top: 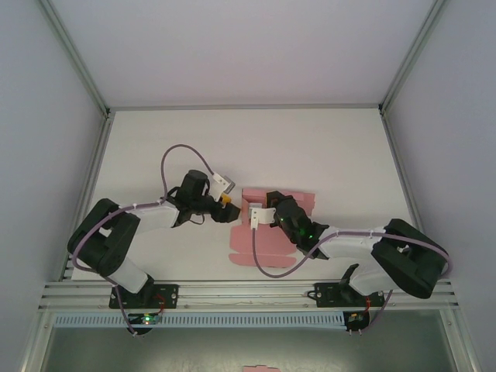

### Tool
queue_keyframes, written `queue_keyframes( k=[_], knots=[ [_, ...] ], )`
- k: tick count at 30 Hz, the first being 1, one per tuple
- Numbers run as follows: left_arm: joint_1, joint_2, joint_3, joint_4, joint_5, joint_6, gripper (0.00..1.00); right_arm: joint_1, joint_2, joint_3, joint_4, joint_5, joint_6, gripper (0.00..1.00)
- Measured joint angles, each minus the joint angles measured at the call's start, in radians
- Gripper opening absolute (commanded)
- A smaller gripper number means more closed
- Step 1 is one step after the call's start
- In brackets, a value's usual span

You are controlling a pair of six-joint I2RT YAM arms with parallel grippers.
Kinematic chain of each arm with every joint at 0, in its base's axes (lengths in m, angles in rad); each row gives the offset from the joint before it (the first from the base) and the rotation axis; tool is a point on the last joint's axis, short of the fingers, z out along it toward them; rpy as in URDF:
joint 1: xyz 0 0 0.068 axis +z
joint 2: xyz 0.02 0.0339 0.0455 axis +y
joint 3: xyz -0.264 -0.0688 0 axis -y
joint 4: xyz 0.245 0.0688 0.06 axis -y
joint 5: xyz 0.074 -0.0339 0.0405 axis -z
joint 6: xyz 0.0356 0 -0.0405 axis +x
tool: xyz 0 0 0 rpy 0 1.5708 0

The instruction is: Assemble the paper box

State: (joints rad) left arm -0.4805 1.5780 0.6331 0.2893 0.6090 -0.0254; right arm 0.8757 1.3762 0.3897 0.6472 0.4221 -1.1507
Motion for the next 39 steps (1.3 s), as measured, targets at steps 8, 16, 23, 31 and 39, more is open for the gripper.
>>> queue_keyframes(
  k=[8,16,23,31,39],
  knots=[
    [-0.011,0.033,0.026,0.010,0.004,0.036,0.71,0.004,0.005,0.000,-0.010,0.041,0.027,0.00],
    [-0.021,-0.028,-0.037,0.037,-0.026,0.036,0.69,0.015,0.003,0.000,-0.022,0.033,0.031,0.00],
    [-0.048,-0.084,-0.085,0.055,-0.003,0.018,0.70,0.019,-0.030,0.000,-0.043,0.007,0.045,0.00],
    [-0.050,-0.055,-0.065,0.067,0.025,-0.001,0.55,0.023,-0.054,0.000,-0.078,-0.008,0.060,0.00],
    [-0.066,0.029,-0.026,0.125,-0.033,-0.022,0.59,0.052,-0.053,0.022,-0.120,0.019,0.106,0.00]
  ],
)
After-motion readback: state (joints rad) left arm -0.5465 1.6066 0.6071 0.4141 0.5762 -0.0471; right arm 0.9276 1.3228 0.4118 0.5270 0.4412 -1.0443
